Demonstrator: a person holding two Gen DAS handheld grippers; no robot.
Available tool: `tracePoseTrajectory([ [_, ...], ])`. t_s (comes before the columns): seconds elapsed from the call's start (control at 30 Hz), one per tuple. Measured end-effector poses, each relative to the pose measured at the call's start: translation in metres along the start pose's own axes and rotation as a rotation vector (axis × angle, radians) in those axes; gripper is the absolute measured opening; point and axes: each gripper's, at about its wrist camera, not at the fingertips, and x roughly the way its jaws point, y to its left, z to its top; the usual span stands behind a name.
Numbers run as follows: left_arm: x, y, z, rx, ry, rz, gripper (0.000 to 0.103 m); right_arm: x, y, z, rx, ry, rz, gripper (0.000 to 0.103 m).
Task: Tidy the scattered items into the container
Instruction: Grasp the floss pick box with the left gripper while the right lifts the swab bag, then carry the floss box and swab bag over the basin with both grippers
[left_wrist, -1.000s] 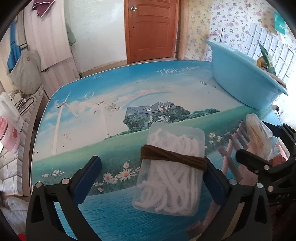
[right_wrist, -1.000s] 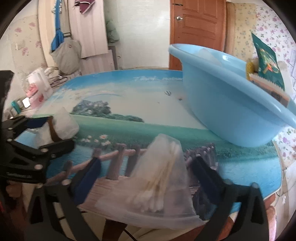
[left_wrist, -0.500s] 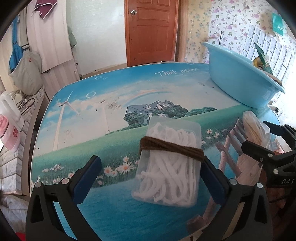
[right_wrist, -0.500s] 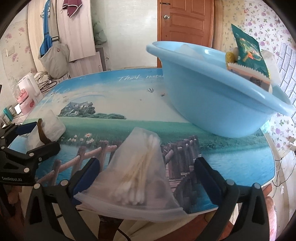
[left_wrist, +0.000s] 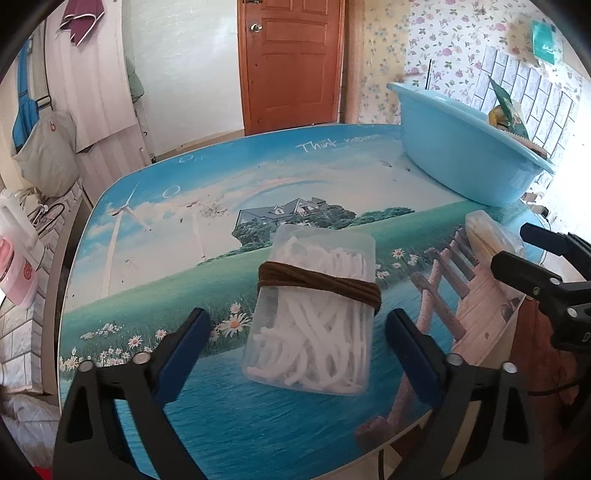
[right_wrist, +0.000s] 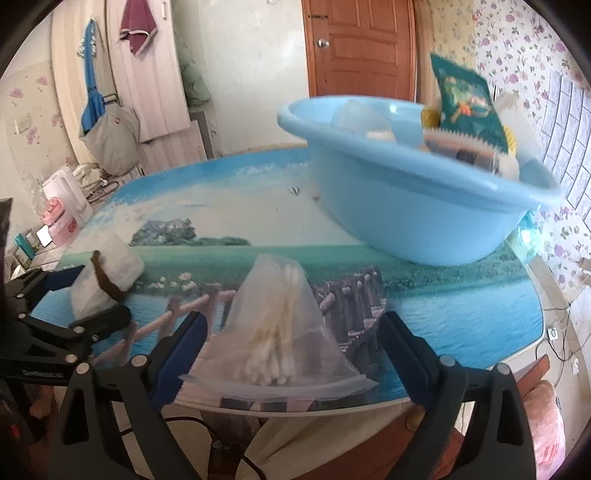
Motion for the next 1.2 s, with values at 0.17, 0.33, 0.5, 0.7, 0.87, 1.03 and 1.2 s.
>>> tracePoseTrajectory([
  [0.17,-0.004,-0.006,0.001,0.027,-0.015,-0.01,0.056,-0.011,0.004,0.001,-0.026,-0.041,0.0,0.095],
  [0.33,-0.005,-0.006,0.002,0.027,-0.012,-0.012,0.056,-0.009,0.002,0.0,-0.017,-0.03,0.001,0.095],
  [0.5,-0.01,-0.008,0.006,0.027,-0.017,-0.014,0.056,-0.005,0.004,-0.001,-0.025,-0.015,0.003,0.095],
  [0.7,-0.016,-0.011,0.015,0.011,-0.026,-0.017,0.056,0.005,0.006,-0.004,-0.051,0.032,0.019,0.063],
  [0.87,-0.027,-0.014,0.025,0.011,-0.054,-0.018,0.056,0.001,0.004,-0.002,-0.048,0.02,0.059,0.036],
  [1.03,-0.042,-0.023,0.043,0.017,-0.1,-0.039,0.056,-0.014,0.002,0.007,-0.05,-0.03,0.093,0.029],
  [1.2,-0.053,-0.038,0.066,0.051,-0.149,-0.061,0.056,-0.04,0.004,0.021,-0.074,-0.103,0.122,0.029],
])
